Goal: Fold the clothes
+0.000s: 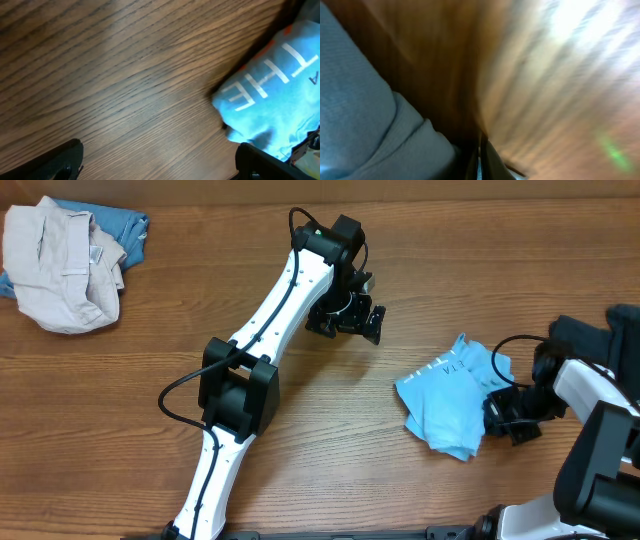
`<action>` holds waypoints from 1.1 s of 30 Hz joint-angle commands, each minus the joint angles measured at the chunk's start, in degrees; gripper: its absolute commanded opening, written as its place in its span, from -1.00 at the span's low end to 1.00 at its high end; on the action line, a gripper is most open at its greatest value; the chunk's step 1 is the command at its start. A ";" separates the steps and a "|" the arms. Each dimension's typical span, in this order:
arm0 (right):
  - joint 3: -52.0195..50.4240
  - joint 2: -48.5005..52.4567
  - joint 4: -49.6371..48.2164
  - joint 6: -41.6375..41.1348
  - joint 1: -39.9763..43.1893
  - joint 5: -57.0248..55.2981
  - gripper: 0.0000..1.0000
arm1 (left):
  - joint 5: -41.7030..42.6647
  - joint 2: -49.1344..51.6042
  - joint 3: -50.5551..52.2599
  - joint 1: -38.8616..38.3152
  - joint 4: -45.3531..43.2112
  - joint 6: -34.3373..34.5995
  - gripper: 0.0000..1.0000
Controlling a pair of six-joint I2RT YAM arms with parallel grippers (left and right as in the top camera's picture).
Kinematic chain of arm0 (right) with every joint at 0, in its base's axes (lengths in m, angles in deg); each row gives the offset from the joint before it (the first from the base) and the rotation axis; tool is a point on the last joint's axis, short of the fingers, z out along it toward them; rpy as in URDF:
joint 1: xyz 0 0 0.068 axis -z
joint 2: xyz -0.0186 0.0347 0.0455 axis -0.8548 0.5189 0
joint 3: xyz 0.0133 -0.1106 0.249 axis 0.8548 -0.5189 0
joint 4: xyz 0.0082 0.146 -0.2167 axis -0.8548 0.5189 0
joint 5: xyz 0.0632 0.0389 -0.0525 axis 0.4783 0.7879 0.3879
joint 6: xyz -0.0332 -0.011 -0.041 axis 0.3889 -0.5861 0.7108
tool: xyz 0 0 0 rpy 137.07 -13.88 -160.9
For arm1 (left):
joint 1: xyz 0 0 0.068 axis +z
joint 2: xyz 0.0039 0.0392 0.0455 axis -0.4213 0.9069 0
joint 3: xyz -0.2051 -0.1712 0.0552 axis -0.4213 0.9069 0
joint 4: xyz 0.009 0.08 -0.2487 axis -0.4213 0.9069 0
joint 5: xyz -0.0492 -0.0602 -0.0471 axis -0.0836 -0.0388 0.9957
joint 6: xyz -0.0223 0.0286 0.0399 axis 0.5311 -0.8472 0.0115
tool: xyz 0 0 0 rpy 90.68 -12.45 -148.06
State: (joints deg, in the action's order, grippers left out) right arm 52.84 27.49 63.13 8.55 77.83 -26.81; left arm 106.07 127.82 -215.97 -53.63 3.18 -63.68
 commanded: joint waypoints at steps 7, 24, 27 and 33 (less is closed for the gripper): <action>0.04 -0.26 -24.15 4.98 -23.54 12.98 -0.56 | -0.63 -0.50 -0.15 4.76 0.44 -4.39 1.00; 18.60 -2.05 0.11 8.02 -14.21 7.34 -0.73 | 0.98 -0.48 -0.13 3.50 -15.02 -9.60 1.00; 18.60 -2.05 0.55 8.00 -14.25 7.98 -0.73 | 0.98 -0.48 -0.13 2.21 -19.37 -6.27 1.00; 18.58 -2.05 1.81 8.04 -14.25 7.96 -0.73 | -0.39 3.37 -0.11 0.52 -22.71 -2.27 0.84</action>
State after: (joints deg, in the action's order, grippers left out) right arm 70.46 26.85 64.50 16.95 63.58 -19.35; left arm 106.16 128.21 -215.97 -52.89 -19.05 -68.89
